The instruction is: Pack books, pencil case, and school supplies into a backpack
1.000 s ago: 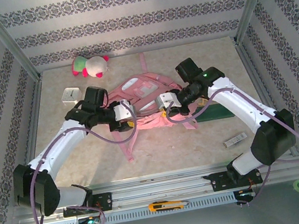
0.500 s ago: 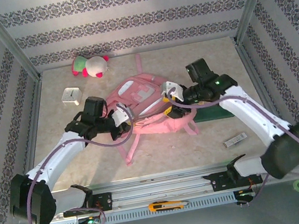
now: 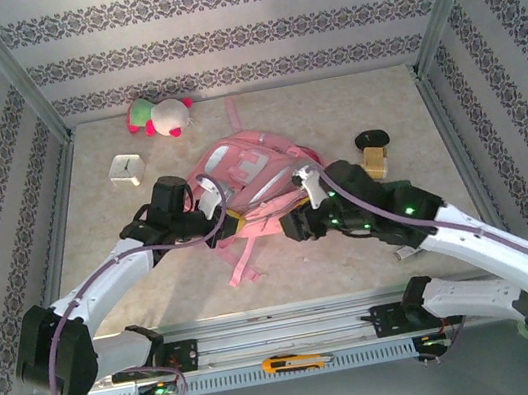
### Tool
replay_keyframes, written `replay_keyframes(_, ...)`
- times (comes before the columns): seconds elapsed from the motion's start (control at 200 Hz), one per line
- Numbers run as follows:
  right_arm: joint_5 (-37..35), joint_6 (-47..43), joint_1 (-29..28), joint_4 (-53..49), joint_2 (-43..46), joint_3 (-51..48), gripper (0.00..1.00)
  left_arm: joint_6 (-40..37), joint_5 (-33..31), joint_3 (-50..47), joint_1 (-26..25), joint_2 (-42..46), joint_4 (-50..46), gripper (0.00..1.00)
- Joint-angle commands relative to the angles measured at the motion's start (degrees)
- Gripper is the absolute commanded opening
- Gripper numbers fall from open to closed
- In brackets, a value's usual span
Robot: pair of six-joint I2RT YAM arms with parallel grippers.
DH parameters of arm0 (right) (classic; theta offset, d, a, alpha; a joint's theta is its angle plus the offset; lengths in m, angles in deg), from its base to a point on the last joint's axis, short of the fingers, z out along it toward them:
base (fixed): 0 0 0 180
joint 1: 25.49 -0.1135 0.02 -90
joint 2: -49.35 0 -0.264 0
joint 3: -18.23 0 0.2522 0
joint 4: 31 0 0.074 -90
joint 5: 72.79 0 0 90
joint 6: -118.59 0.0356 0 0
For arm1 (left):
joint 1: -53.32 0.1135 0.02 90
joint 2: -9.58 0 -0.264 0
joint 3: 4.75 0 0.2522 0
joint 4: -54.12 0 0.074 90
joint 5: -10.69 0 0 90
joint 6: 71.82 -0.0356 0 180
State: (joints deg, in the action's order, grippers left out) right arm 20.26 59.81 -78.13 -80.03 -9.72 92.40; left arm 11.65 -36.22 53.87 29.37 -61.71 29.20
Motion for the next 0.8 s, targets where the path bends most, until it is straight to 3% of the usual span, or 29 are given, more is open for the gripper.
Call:
replay_keyframes(0.0, -8.5, 22.3, -3.5, 3.3, -4.1, -1.2, 0.49, 6.8, 2.5, 3.9, -0.2, -0.6, 0.1, 0.00)
replay_keyframes(0.15, -12.7, 30.3, -6.0, 7.1, -10.3, -0.2, 0.48, 9.4, 3.0, 5.1, -0.3, -1.7, 0.3, 0.00)
replay_keyframes(0.295, -19.2, 34.4, -8.0, 3.9, -16.2, 2.4, 0.49, 11.1, 2.9, 5.6, -0.2, -2.2, 1.1, 0.00)
replay_keyframes(0.555, -27.2, 31.5, -7.9, 5.7, -20.9, 4.9, 0.46, 12.7, 5.2, 6.2, -0.3, -3.0, 2.7, 0.00)
replay_keyframes(0.71, -29.5, 29.7, -7.2, 7.9, -21.2, 5.2, 0.42, 12.4, 6.2, 6.4, -0.2, -3.1, 3.0, 0.00)
replay_keyframes(0.794, -29.8, 29.0, -6.2, 7.5, -21.5, 5.2, 0.30, 12.3, 6.6, 6.4, -0.2, -3.2, 2.9, 0.00)
